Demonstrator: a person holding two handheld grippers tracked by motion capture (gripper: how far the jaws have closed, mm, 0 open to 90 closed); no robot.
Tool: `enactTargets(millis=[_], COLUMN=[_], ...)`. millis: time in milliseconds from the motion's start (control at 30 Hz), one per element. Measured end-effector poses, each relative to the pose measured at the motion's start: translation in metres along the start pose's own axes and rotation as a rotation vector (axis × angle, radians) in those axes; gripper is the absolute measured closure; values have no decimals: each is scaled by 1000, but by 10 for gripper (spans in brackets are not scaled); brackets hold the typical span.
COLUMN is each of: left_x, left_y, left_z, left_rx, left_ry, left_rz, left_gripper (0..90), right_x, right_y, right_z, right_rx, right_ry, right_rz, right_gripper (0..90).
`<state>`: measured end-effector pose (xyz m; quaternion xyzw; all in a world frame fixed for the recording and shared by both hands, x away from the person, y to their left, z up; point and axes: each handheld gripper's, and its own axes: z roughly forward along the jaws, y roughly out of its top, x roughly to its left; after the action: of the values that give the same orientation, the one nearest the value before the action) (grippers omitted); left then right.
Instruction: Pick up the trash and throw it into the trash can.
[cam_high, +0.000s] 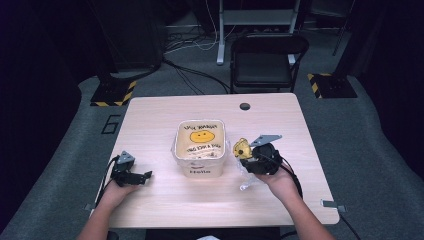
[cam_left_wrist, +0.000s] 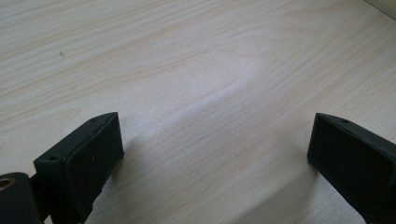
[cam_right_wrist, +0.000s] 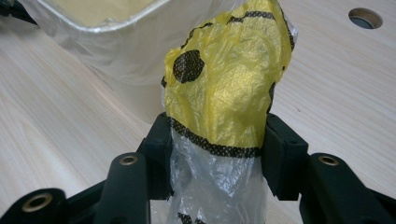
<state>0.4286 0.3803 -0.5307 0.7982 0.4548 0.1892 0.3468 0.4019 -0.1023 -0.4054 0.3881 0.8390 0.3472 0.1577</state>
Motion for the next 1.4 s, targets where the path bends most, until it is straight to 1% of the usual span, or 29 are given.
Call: enactTargets(millis=[167, 200, 267, 400, 433, 600, 633, 667, 900, 967, 1067, 1100, 1233, 1400], left_x=[0, 0, 0, 0, 0, 0, 0, 0, 0, 0, 0, 0, 0, 0], left_y=[0, 0, 0, 0, 0, 0, 0, 0, 0, 0, 0, 0, 0, 0], left_z=[0, 0, 0, 0, 0, 0, 0, 0, 0, 0, 0, 0, 0, 0], left_rx=[0, -1, -1, -1, -1, 0, 0, 0, 3, 0, 3, 3, 2, 3], left_ry=[1, 1, 2, 2, 2, 2, 2, 2, 3, 2, 2, 2, 2, 2], left_rz=[0, 0, -1, -1, -1, -2, -2, -2, 1, -3, 1, 1, 1, 1], left_gripper=[34, 34, 34, 34, 34, 34, 34, 34, 33, 34, 34, 34, 34, 34], right_x=[-2, -3, -1, 0, 1, 2, 3, 3, 9, 11, 14, 15, 17, 20], right_y=[7, 8, 12, 18, 21, 30, 33, 36, 58, 63, 70, 72, 82, 92], right_z=[-5, -6, -10, -18, -20, -30, -31, -33, -44, -47, -49, -50, -52, -54], right_rx=[-2, -1, -3, -8, -10, -10, -13, -16, -34, -36, -40, -40, -48, -68], right_ry=[29, 31, 32, 35, 39, 54, 56, 58, 83, 95, 107, 108, 110, 132], right_rz=[20, 10, 8, -11, -8, -27, -20, -32, -56, -55, -65, -63, -81, -73], right_gripper=[510, 509, 509, 509, 509, 507, 507, 507, 507, 506, 506, 507, 506, 506])
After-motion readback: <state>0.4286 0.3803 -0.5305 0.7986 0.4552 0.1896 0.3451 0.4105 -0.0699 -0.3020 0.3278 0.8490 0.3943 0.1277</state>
